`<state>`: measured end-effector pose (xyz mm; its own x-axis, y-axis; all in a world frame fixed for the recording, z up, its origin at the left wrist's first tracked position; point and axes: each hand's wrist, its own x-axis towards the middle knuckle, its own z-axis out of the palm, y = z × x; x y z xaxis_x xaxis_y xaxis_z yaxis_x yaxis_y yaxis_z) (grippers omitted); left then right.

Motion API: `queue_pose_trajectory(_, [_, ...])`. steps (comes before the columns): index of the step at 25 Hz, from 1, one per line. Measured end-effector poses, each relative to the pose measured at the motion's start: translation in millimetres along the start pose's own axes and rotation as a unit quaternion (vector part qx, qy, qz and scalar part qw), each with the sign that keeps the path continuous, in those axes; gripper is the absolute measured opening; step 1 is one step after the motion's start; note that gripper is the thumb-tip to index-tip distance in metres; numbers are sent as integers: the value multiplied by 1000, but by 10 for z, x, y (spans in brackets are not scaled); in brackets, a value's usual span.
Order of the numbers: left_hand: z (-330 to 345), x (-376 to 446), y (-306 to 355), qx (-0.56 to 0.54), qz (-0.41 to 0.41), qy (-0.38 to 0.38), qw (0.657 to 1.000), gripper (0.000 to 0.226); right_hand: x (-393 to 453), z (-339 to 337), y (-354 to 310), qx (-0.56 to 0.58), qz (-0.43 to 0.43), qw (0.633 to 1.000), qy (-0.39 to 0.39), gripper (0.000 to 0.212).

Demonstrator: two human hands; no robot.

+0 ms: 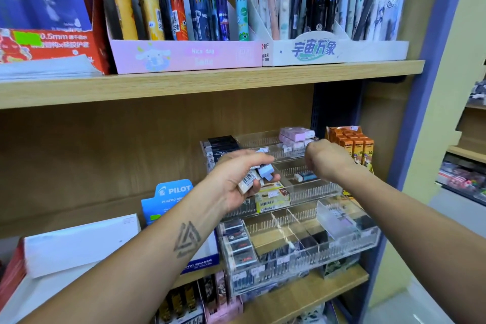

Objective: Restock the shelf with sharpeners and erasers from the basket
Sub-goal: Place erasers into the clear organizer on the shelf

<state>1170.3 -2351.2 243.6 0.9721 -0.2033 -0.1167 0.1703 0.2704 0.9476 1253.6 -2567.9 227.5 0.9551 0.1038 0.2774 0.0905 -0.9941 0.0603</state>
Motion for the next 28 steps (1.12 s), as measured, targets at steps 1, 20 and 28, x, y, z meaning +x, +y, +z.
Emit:
queue_pose_trajectory(1, [1, 5, 0, -2, -2, -1, 1000, 29, 26, 13, -10, 24, 2, 1000, -20, 16])
queue_pose_trajectory(20, [-189, -212, 101, -4, -16, 69, 998, 14, -624, -526, -795, 569, -61, 820, -21, 33])
queue_pose_trajectory(28, [-374, -198, 234, -86, -68, 10, 994, 10, -493, -614, -903, 411, -165, 897, 3, 24])
